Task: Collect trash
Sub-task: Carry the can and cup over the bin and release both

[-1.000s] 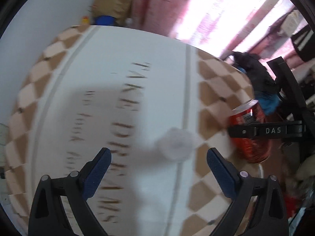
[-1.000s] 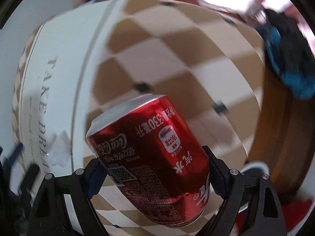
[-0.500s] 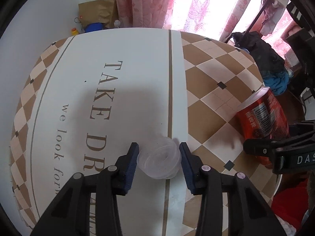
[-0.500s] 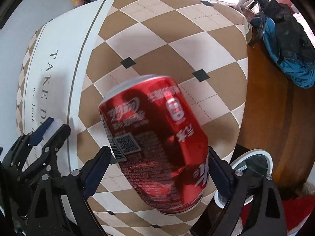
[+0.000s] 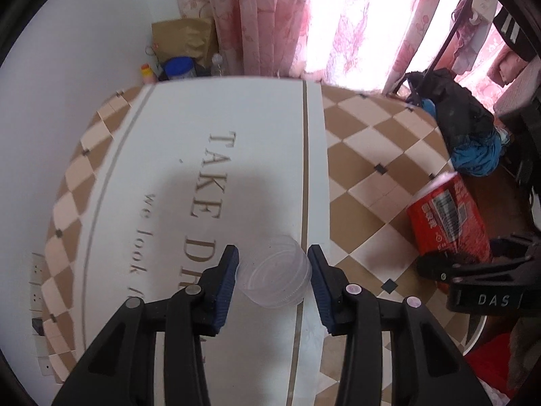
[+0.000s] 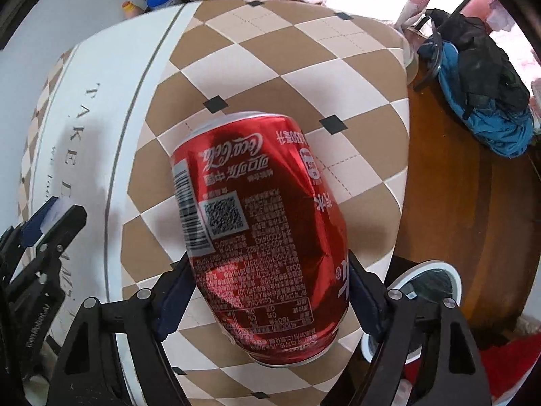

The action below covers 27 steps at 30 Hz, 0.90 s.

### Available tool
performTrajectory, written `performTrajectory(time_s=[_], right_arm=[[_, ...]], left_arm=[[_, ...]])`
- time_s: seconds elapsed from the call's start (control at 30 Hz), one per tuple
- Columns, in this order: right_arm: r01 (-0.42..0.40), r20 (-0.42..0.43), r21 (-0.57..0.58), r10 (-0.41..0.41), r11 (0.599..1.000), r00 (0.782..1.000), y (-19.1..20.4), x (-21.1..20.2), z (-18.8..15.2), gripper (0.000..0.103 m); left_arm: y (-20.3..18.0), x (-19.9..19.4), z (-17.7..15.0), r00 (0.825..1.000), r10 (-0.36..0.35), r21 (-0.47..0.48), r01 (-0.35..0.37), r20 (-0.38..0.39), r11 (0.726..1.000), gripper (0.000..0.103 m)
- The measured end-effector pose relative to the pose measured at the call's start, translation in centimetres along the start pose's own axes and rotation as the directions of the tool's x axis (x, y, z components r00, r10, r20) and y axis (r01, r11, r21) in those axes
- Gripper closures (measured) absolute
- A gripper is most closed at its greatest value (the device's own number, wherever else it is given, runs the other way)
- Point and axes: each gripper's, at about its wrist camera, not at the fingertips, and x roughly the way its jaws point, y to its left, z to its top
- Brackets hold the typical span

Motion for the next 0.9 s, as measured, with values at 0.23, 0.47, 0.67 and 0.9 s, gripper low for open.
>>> performTrajectory(time_s=[0.23, 0.47, 0.67, 0.9], right_arm=[[-0.074, 0.149, 0.072, 0.063, 0.995, 0.987, -1.1, -3.7, -3.4, 0.020], [-0.169, 0.349, 0.177, 0.099, 0.970, 0.932, -5.5, -10.9, -8.8, 0.020], [-0.233, 0.488, 0.270, 0.076, 0.934, 0.869, -11.0, -17.6, -15.2, 0.021], [-0.272, 0.571, 0.363, 0.018, 0.891, 0.821, -18.5, -22.6, -23.3, 0.021]], left_arm=[[-1.3, -4.9, 0.2, 0.996, -0.001, 0.022, -0.001, 0.086, 1.000, 0.065], [-5.2, -12.1, 0.0, 0.982, -0.071, 0.065, 0.061, 0.174, 0.996, 0.065], [-11.4, -17.9, -1.0, 0.960, -0.160, 0.144, 0.129, 0.231, 0.981, 0.065], [-20.6, -20.7, -3.4, 0.933, -0.285, 0.256, 0.227, 0.219, 0.940, 0.065]])
